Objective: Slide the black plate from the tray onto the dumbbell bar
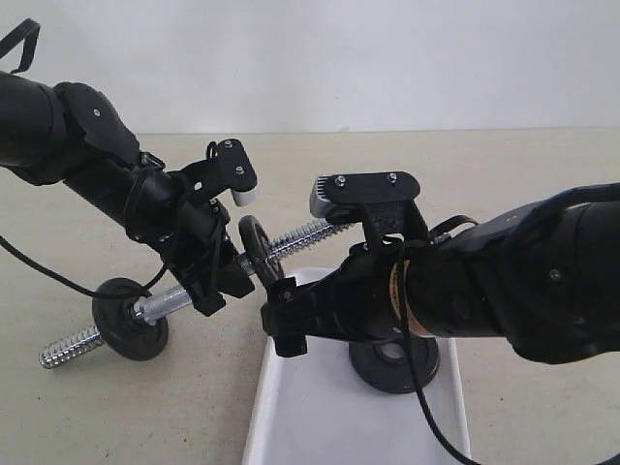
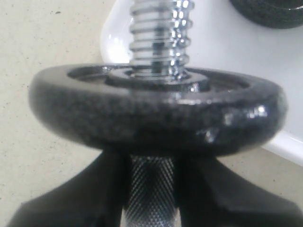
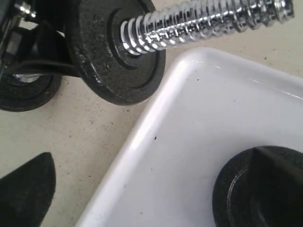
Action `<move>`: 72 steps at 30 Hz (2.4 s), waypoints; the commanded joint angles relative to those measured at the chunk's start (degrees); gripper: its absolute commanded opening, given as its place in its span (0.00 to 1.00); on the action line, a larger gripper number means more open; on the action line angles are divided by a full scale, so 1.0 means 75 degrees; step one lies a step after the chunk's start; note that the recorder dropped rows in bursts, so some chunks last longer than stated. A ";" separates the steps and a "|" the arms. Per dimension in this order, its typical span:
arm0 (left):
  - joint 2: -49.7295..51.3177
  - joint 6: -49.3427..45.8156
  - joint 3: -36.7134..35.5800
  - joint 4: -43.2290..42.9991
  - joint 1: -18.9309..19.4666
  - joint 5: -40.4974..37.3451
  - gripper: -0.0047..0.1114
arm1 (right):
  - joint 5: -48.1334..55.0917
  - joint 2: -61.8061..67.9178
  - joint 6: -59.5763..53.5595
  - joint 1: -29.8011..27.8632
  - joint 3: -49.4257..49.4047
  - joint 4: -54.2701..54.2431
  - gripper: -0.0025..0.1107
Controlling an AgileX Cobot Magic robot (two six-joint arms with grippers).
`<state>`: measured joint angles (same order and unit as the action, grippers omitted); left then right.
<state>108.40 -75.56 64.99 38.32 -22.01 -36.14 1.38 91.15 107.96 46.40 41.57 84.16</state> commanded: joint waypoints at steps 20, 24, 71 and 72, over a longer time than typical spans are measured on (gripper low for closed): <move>-0.0335 0.0010 0.0130 0.0515 -0.0035 -0.0018 0.08 | 0.1154 -0.0088 -0.1230 -0.0020 0.0033 -0.0507 0.95; -0.0335 0.0010 0.0130 0.0515 -0.0035 -0.0018 0.08 | 0.2522 -0.0088 -0.2957 -0.0020 0.0033 -0.2169 0.95; -0.0335 0.0010 0.0130 0.0515 -0.0035 -0.0129 0.08 | 0.1581 -0.0088 -0.5011 -0.0020 0.0150 -0.5158 0.95; -0.0335 0.0010 0.0130 0.0515 -0.0035 -0.0129 0.08 | 0.1581 -0.0088 -0.5011 -0.0020 0.0150 -0.5158 0.95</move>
<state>108.40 -75.68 64.99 38.32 -22.01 -36.79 13.42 91.15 70.29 46.31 42.39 45.43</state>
